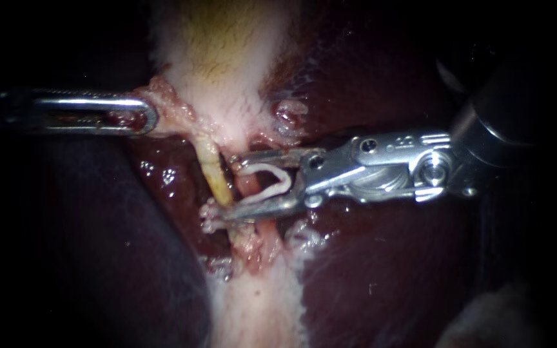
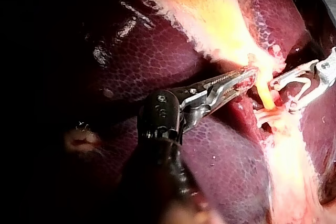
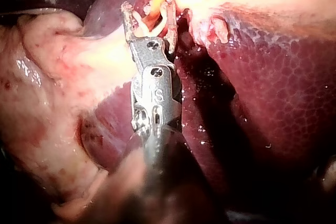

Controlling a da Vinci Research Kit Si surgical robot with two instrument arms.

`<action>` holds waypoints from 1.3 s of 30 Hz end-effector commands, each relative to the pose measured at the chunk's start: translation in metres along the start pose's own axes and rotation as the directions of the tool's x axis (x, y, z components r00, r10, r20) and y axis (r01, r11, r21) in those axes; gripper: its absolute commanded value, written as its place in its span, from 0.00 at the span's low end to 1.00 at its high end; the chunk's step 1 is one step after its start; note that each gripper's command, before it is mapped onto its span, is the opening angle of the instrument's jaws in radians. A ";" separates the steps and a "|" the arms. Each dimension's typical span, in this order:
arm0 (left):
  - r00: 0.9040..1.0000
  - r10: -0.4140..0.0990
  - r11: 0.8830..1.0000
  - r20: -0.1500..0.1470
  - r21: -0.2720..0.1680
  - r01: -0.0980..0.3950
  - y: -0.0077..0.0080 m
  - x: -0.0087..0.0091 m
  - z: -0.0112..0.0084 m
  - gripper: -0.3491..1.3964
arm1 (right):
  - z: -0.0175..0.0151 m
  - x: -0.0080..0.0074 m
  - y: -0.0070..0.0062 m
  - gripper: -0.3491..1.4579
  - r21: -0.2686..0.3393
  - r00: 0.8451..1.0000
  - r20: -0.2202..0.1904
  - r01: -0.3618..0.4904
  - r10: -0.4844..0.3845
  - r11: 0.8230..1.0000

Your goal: Clipping third clip left tube

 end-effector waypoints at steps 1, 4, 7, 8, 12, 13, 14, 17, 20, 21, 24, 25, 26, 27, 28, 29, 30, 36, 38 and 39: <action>1.000 0.000 1.000 0.001 -0.001 0.000 0.0001 0.0000 0.0000 0.00 | 0.0000 -0.0001 0.0002 0.46 0.002 1.000 0.001 0.000 0.000 1.000; 1.000 0.000 1.000 0.000 -0.001 0.000 0.0002 0.0000 0.0000 0.00 | 0.0004 -0.0004 0.0007 0.46 -0.001 1.000 0.007 -0.005 0.005 1.000; 1.000 0.000 1.000 0.001 -0.002 0.000 0.0003 0.0000 0.0001 0.00 | 0.0009 -0.0006 0.0013 0.46 -0.006 1.000 0.016 -0.004 0.004 1.000; 1.000 0.000 1.000 0.001 -0.002 0.000 0.0003 -0.0001 0.0001 0.00 | 0.0011 -0.0007 0.0015 0.46 -0.007 1.000 0.019 -0.004 0.005 1.000; 1.000 0.000 1.000 0.002 -0.004 0.000 0.0006 -0.0001 0.0002 0.00 | 0.0018 -0.0009 0.0022 0.46 -0.008 1.000 0.019 -0.004 0.004 1.000; 1.000 0.000 1.000 0.002 -0.004 0.000 0.0006 -0.0001 0.0002 0.00 | 0.0020 -0.0009 0.0023 0.46 -0.006 1.000 0.020 -0.004 0.004 1.000; 1.000 0.000 1.000 0.002 -0.004 0.000 0.0006 -0.0001 0.0002 0.00 | 0.0021 -0.0009 0.0025 0.46 -0.007 1.000 0.020 -0.004 0.004 1.000; 1.000 0.000 1.000 0.002 -0.004 0.000 0.0006 -0.0001 0.0002 0.00 | 0.0028 -0.0007 0.0028 0.46 0.000 1.000 0.020 -0.004 0.004 1.000; 1.000 0.000 1.000 0.002 -0.004 0.000 0.0006 -0.0001 0.0002 0.00 | 0.0036 -0.0002 0.0031 0.46 0.005 1.000 0.018 -0.008 0.008 1.000; 1.000 0.000 1.000 0.002 -0.004 0.000 0.0006 -0.0001 0.0002 0.00 | 0.0039 -0.0001 0.0032 0.46 0.008 1.000 0.015 -0.012 0.012 1.000; 1.000 0.000 1.000 0.002 -0.004 0.000 0.0006 -0.0001 0.0003 0.00 | 0.0049 0.0004 0.0036 0.45 0.025 1.000 -0.004 -0.016 0.016 1.000; 1.000 0.000 1.000 0.002 -0.004 0.000 0.0005 -0.0001 0.0002 0.00 | 0.0052 0.0006 0.0037 0.45 0.032 1.000 -0.018 -0.024 0.025 0.999; 1.000 0.000 1.000 0.002 -0.004 0.000 0.0005 -0.0001 0.0002 0.00 | 0.0055 0.0007 0.0038 0.45 0.038 0.999 -0.026 -0.028 0.029 0.999; 1.000 0.000 1.000 0.002 -0.005 0.000 0.0005 -0.0001 0.0002 0.00 | 0.0057 0.0008 0.0039 0.45 0.045 0.999 -0.037 -0.036 0.038 0.998; 1.000 0.000 1.000 0.002 -0.005 0.000 0.0004 -0.0001 0.0002 0.00 | 0.0059 0.0009 0.0040 0.45 0.054 0.998 -0.047 -0.038 0.041 0.998; 1.000 0.000 1.000 0.003 -0.005 0.000 0.0003 -0.0001 0.0002 0.00 | 0.0059 0.0010 0.0040 0.45 0.062 0.997 -0.054 -0.047 0.050 0.997; 1.000 0.000 1.000 0.003 -0.005 0.000 0.0003 -0.0001 0.0001 0.00 | 0.0059 0.0010 0.0040 0.45 0.073 0.997 -0.061 -0.049 0.053 0.996; 1.000 0.001 1.000 0.005 -0.008 -0.001 -0.0006 -0.0001 -0.0001 0.00 | 0.0051 0.0018 0.0035 0.44 0.117 0.987 -0.131 -0.078 0.093 0.990; 1.000 0.001 1.000 0.007 -0.012 -0.001 -0.0009 -0.0001 -0.0002 0.00 | 0.0047 0.0024 0.0033 0.44 0.128 0.982 -0.156 -0.084 0.103 0.988; 1.000 0.001 1.000 0.006 -0.010 -0.001 -0.0010 -0.0001 -0.0002 0.00 | 0.0045 0.0027 0.0031 0.44 0.134 0.980 -0.167 -0.089 0.111 0.987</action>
